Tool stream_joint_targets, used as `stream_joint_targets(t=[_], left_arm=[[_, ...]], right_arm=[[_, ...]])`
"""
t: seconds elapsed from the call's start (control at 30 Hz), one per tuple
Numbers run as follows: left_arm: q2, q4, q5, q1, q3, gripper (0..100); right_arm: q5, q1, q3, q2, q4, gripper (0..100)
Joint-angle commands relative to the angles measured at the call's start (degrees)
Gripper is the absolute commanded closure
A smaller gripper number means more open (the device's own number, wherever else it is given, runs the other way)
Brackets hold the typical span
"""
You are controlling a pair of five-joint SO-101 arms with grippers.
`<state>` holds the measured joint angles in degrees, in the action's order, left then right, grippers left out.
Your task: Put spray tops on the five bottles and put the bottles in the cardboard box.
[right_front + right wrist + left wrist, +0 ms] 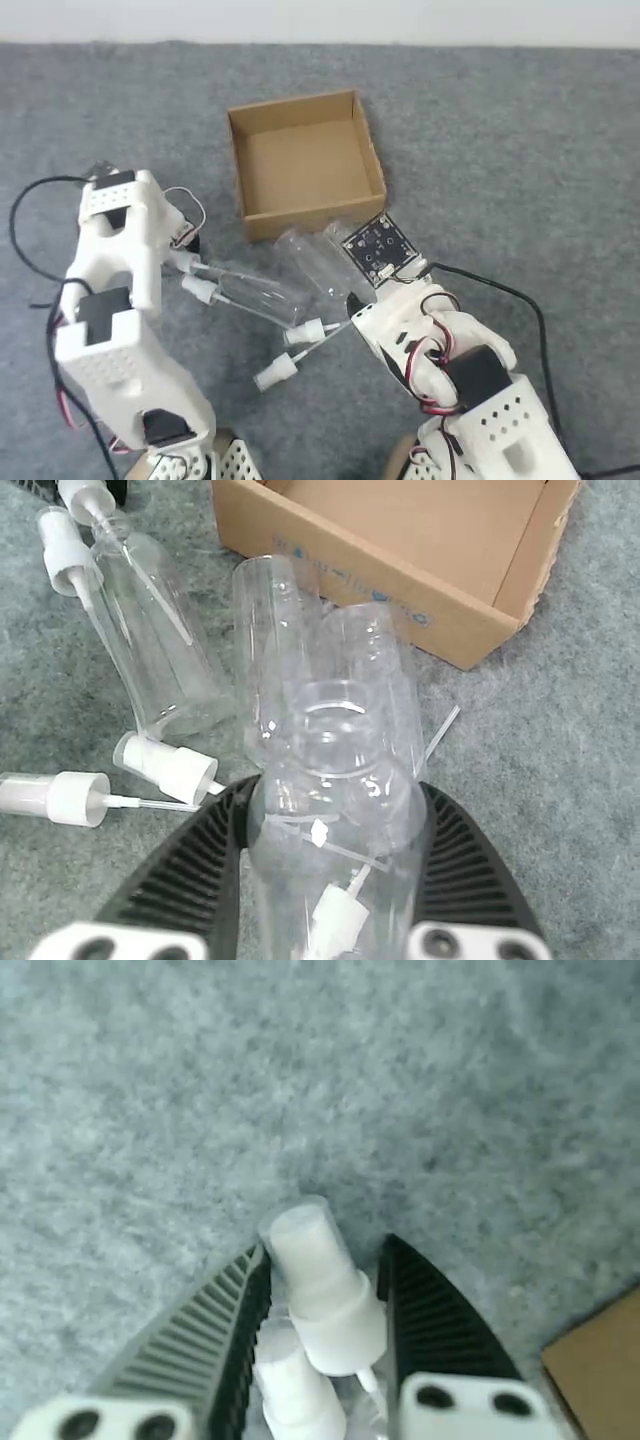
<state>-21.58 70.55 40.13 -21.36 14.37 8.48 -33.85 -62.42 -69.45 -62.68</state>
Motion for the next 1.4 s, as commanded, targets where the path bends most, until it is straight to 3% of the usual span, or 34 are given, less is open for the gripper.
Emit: stream_joint_targets(t=[0.0,0.23,0.47,1.2,1.37], left_arm=[[-1.41,-0.53,0.26,-0.26,-3.3,84],[-1.41,-0.35,-0.7,-0.26,-4.0,99],[-1.76,8.7,-2.9,0.0,-9.27,99],[-1.32,15.56,-3.25,-0.44,-14.9,99],[0.18,15.74,-3.08,-3.34,-15.87,99]], right_arm=[[0.97,0.48,0.62,-1.27,1.19,87.6],[0.97,0.4,0.62,-1.27,1.19,87.6],[0.97,0.4,0.62,-1.36,1.19,87.6],[0.44,0.31,-0.18,-1.71,1.36,87.6],[0.44,0.31,-0.18,-1.8,1.36,87.6]])
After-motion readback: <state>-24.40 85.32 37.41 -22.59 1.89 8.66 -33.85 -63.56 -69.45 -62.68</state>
